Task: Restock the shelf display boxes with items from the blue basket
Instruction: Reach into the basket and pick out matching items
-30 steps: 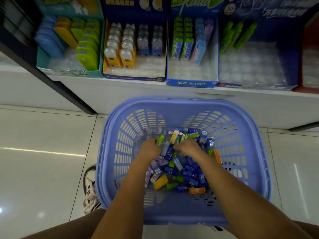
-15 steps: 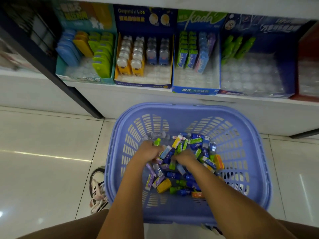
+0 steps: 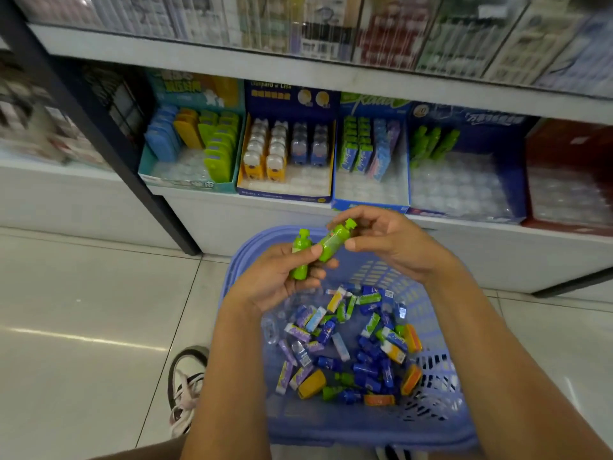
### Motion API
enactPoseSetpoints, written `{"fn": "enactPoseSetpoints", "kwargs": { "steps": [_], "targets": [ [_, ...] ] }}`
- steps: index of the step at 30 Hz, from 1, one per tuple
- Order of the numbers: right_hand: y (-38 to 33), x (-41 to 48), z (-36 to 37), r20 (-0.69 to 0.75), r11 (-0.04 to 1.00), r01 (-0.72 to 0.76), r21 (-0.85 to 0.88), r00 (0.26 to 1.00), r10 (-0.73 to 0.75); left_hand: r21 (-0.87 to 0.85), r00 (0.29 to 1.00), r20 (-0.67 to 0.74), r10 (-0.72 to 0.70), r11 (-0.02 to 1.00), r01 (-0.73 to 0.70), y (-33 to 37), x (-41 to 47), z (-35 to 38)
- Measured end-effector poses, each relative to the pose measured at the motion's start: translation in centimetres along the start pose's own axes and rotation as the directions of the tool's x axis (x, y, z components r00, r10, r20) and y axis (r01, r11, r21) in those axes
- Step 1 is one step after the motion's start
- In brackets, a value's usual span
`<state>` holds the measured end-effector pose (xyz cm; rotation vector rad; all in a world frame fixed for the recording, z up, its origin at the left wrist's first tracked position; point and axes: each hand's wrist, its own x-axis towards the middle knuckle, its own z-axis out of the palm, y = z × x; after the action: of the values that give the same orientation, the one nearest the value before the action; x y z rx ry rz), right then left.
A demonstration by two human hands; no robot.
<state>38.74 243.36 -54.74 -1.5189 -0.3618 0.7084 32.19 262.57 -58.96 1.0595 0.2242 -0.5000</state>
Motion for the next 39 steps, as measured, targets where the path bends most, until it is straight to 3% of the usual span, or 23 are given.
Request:
{"fn": "enactPoseSetpoints", "kwargs": {
  "steps": [4,7,12,14,20,23,31,36,39],
  "targets": [
    [-1.8,0.3,1.4,-0.235,0.997,0.032,0.075,0.972,-0.013,0.067,0.967,-0.122,0.224,0.974,-0.218,1.3,-0.4,0.3],
    [-2.3,0.1,2.3,-0.357,0.997,0.072,0.022,0.932,-0.06,0.249,0.889,-0.216,0.403,0.904,-0.349,1.8,-0.4,0.8],
    [-2.7,-0.2,2.4,-0.521,0.992,0.115,0.054,0.851,-0.07,0.514,0.728,-0.278,0.627,0.737,-0.438,1.7,0.0,3.6],
    [-2.6,-0.6,1.6,-0.542,0.991,0.12,0.062,0.838,-0.068,0.538,0.704,-0.268,0.658,0.708,-0.457,1.4,0.3,4.8],
    [-3.2,-3.1,-2.5,-0.361,0.986,0.165,-0.006,0.919,-0.156,0.394,0.836,-0.19,0.514,0.82,-0.415,1.2,1.7,7.0],
    [-3.3,-3.7,-4.2,-0.388,0.986,0.164,0.002,0.91,-0.15,0.335,0.867,-0.138,0.478,0.847,-0.413,1.4,2.9,8.4],
    [-3.1,-4.0,-8.5,-0.619,0.989,0.15,0.01,0.778,-0.112,0.317,0.891,-0.12,0.437,0.868,-0.383,0.9,7.8,13.0],
    [-2.8,-1.2,-14.3,-0.769,0.95,0.06,-0.308,0.572,-0.286,0.487,0.921,-0.186,0.342,0.846,-0.216,1.2,10.6,14.9],
    [-2.5,1.9,-16.8,-0.744,0.9,-0.002,-0.435,0.564,-0.358,0.586,0.944,-0.199,0.262,0.804,-0.1,1.2,11.5,15.2]
  ]
}}
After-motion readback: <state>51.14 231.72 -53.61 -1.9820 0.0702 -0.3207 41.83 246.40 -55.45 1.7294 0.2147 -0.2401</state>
